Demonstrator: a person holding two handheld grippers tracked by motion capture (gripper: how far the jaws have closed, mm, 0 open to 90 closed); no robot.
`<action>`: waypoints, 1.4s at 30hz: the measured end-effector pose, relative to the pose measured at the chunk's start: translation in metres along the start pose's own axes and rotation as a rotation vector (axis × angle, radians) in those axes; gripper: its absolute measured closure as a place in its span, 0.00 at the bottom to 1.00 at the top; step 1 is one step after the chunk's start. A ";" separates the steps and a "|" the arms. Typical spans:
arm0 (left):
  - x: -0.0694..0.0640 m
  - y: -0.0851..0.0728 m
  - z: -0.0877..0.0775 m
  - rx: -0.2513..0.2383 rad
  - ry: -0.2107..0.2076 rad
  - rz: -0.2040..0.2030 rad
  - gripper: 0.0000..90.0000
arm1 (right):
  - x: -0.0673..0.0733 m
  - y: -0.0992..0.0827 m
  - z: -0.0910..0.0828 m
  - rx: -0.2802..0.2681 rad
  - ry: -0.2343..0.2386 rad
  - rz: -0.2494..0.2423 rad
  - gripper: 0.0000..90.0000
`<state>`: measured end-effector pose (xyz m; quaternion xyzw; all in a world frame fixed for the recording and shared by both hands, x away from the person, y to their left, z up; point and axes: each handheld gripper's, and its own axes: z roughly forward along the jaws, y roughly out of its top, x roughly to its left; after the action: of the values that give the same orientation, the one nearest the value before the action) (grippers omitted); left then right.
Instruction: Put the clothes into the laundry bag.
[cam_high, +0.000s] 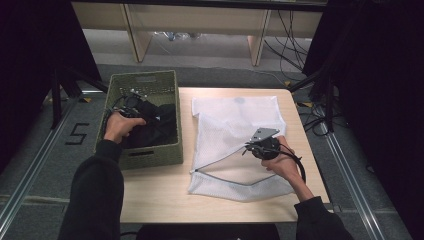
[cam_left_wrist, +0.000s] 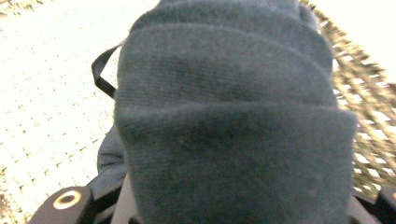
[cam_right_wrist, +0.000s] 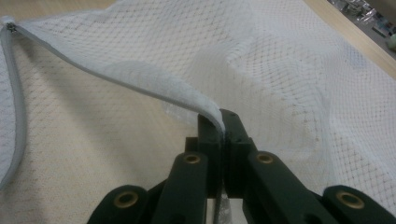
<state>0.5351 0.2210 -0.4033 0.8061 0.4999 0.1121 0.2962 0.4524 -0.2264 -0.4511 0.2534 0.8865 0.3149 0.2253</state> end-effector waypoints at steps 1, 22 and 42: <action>0.001 -0.001 -0.004 -0.014 -0.009 -0.013 0.70 | 0.000 0.000 0.000 -0.004 0.001 -0.004 0.99; -0.033 -0.009 -0.086 -0.279 -0.244 -0.086 0.70 | -0.002 0.002 -0.001 -0.008 0.002 0.002 0.99; -0.142 -0.002 -0.144 -0.376 -0.526 0.098 0.70 | -0.016 0.011 -0.008 -0.066 -0.014 0.051 0.99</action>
<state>0.3970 0.1502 -0.2734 0.7615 0.3376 0.0046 0.5532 0.4637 -0.2320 -0.4339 0.2704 0.8673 0.3478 0.2317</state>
